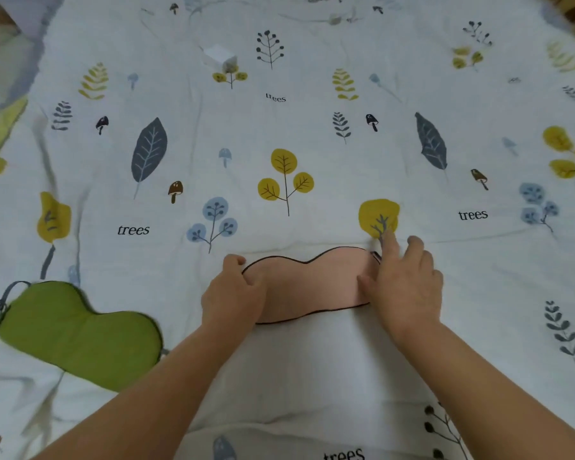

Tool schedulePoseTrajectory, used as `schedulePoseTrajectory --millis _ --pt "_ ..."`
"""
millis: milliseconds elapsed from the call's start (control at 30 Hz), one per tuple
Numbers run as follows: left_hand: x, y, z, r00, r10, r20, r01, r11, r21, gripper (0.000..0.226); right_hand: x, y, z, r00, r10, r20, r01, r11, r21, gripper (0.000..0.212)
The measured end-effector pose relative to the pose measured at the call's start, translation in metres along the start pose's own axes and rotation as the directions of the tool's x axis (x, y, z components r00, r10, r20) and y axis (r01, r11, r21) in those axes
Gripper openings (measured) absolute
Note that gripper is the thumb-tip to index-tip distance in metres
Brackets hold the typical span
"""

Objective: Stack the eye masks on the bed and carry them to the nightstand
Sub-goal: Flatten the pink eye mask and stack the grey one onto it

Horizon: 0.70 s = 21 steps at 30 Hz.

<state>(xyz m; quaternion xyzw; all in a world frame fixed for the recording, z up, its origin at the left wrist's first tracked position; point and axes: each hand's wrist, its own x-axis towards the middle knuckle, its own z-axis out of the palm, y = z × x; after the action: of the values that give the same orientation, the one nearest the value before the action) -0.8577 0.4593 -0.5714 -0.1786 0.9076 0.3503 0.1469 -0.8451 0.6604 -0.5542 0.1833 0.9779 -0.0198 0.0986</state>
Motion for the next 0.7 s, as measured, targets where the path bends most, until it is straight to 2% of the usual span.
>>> schedulePoseTrajectory --millis 67,133,167,200,233,300,400,433,500,567,600,633,700 --pt "-0.003 -0.006 -0.002 1.000 0.027 -0.002 -0.027 1.000 0.015 0.040 -0.005 0.006 0.005 0.974 0.221 0.043 -0.225 0.957 0.181 0.056" --pt "-0.004 -0.013 -0.002 0.999 0.035 -0.004 -0.035 0.999 -0.011 0.035 -0.006 0.009 0.014 0.887 0.371 0.276 -0.452 0.820 0.352 0.053" --pt "-0.004 -0.017 -0.003 1.000 0.025 -0.012 -0.026 0.999 -0.031 0.032 -0.007 0.007 0.018 0.849 0.343 0.402 -0.500 0.770 0.397 0.051" --pt "-0.003 -0.020 -0.003 1.000 0.012 -0.024 -0.013 0.999 -0.049 0.030 -0.008 0.004 0.019 0.844 0.281 0.457 -0.496 0.733 0.465 0.045" --pt "-0.003 -0.022 -0.003 0.999 0.001 -0.036 -0.004 0.998 -0.063 0.030 -0.009 0.001 0.020 0.866 0.242 0.438 -0.471 0.687 0.553 0.035" --pt "-0.002 -0.024 -0.003 0.999 -0.009 -0.043 0.006 0.997 -0.073 0.029 -0.008 -0.007 0.016 0.914 0.237 0.330 -0.406 0.551 0.729 0.022" --pt "0.001 -0.025 -0.006 0.999 -0.017 -0.050 0.014 0.998 -0.062 0.019 -0.017 -0.025 0.005 0.959 0.273 0.076 -0.202 0.468 0.860 0.031" --pt "0.002 -0.025 -0.008 0.999 -0.022 -0.049 0.018 0.997 -0.068 0.019 -0.023 -0.034 0.000 0.969 0.245 -0.028 -0.096 0.479 0.873 0.032" --pt "0.004 -0.027 -0.011 0.999 -0.039 -0.026 0.036 0.990 -0.138 0.018 -0.040 -0.052 -0.006 0.970 0.098 -0.222 0.135 0.539 0.831 0.030" --pt "0.003 -0.026 -0.015 0.995 -0.102 0.013 0.101 0.952 -0.288 0.024 -0.057 -0.068 -0.003 0.932 -0.142 -0.334 0.348 0.610 0.712 0.010" --pt "0.003 -0.024 -0.017 0.989 -0.142 0.034 0.144 0.914 -0.379 0.030 -0.064 -0.074 0.001 0.903 -0.263 -0.338 0.425 0.650 0.630 0.005" --pt "0.003 -0.022 -0.020 0.980 -0.186 0.066 0.196 0.869 -0.454 0.038 -0.068 -0.079 0.006 0.878 -0.385 -0.284 0.479 0.687 0.547 0.016" --pt "0.003 -0.018 -0.025 0.961 -0.239 0.141 0.277 0.812 -0.514 0.048 -0.073 -0.085 0.017 0.828 -0.551 -0.104 0.539 0.733 0.415 0.021"
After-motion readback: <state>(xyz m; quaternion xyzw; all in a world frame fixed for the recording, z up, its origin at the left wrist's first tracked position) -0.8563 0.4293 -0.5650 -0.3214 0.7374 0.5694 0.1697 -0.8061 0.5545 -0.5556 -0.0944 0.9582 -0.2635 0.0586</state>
